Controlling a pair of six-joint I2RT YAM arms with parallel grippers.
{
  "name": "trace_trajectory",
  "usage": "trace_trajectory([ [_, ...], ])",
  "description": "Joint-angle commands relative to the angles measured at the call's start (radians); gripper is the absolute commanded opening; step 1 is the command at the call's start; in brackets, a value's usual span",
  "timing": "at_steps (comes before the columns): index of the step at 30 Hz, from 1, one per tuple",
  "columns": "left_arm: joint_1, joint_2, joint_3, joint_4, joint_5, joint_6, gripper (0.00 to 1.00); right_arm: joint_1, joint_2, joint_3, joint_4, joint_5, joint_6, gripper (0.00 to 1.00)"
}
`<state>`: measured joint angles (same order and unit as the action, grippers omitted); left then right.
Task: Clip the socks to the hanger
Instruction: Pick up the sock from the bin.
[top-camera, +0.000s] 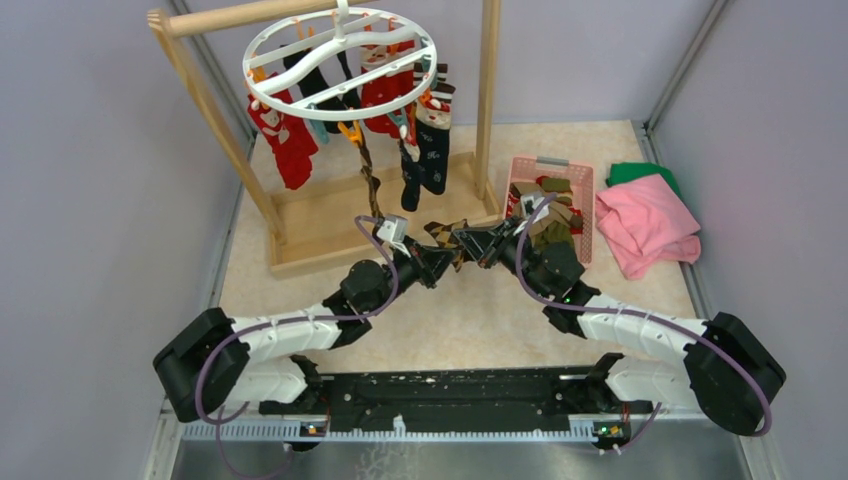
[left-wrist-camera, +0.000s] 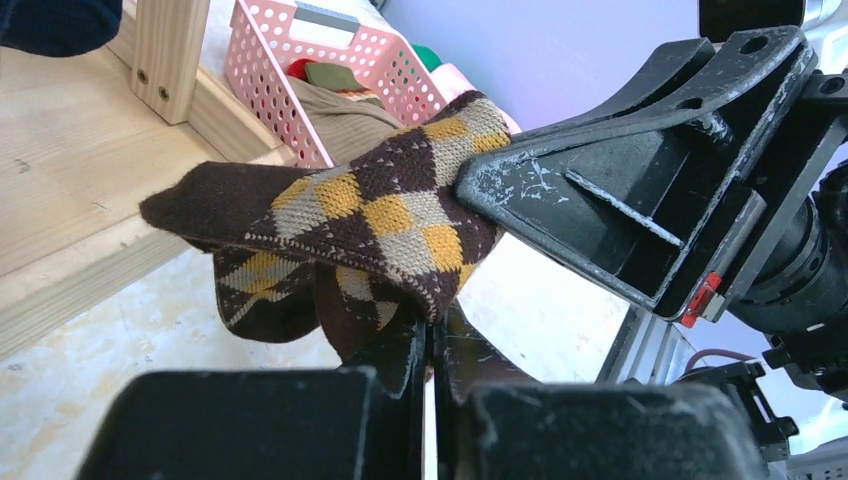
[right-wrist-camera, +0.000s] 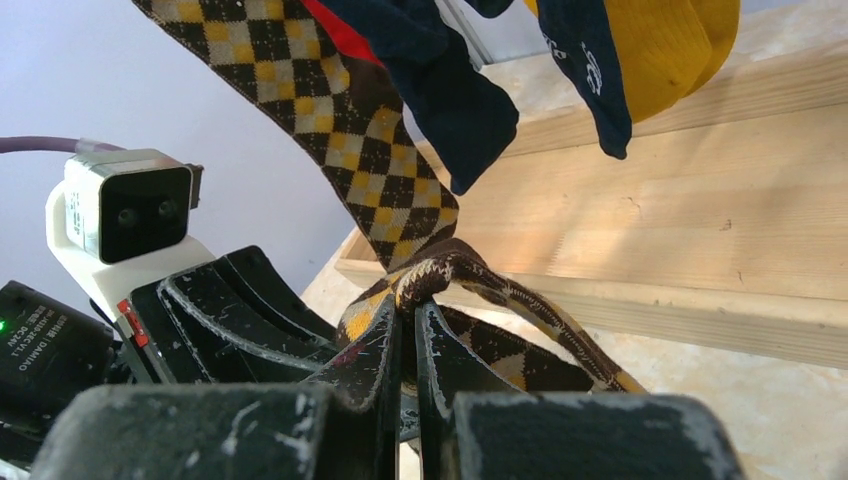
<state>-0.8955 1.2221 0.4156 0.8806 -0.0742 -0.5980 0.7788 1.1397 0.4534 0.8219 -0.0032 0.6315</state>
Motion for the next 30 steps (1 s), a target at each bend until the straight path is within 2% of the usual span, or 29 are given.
trace_trajectory([
  [1,-0.002,-0.054,0.010,0.009,-0.036,-0.019,0.00,0.013,-0.034,0.016,0.037,-0.006,-0.035,0.00],
  [3,0.000,-0.084,-0.004,0.000,-0.044,-0.029,0.00,0.013,-0.041,0.012,0.037,-0.026,-0.054,0.00],
  [4,0.003,-0.110,-0.011,-0.005,-0.040,-0.033,0.00,0.012,-0.045,0.010,0.039,-0.039,-0.072,0.05],
  [6,0.020,-0.161,-0.024,-0.028,-0.005,-0.050,0.00,0.013,-0.060,0.003,0.048,-0.079,-0.133,0.23],
  [10,0.095,-0.274,-0.009,-0.187,0.138,-0.107,0.00,0.013,-0.112,-0.043,0.115,-0.177,-0.305,0.51],
  [13,0.198,-0.341,0.018,-0.313,0.307,-0.166,0.00,0.012,-0.158,-0.080,0.139,-0.221,-0.427,0.62],
  [17,0.325,-0.390,0.037,-0.418,0.500,-0.289,0.00,0.013,-0.175,-0.113,0.172,-0.355,-0.575,0.65],
  [20,0.343,-0.405,0.030,-0.411,0.558,-0.386,0.00,0.017,-0.154,-0.163,0.263,-0.505,-0.698,0.67],
  [22,0.346,-0.408,0.015,-0.374,0.571,-0.436,0.00,0.033,-0.137,-0.181,0.295,-0.547,-0.784,0.69],
  [28,0.354,-0.400,-0.001,-0.327,0.566,-0.540,0.00,0.130,-0.119,-0.155,0.145,-0.472,-1.004,0.70],
  [30,0.354,-0.395,0.003,-0.325,0.567,-0.556,0.00,0.149,-0.114,-0.159,0.149,-0.437,-1.040,0.70],
])
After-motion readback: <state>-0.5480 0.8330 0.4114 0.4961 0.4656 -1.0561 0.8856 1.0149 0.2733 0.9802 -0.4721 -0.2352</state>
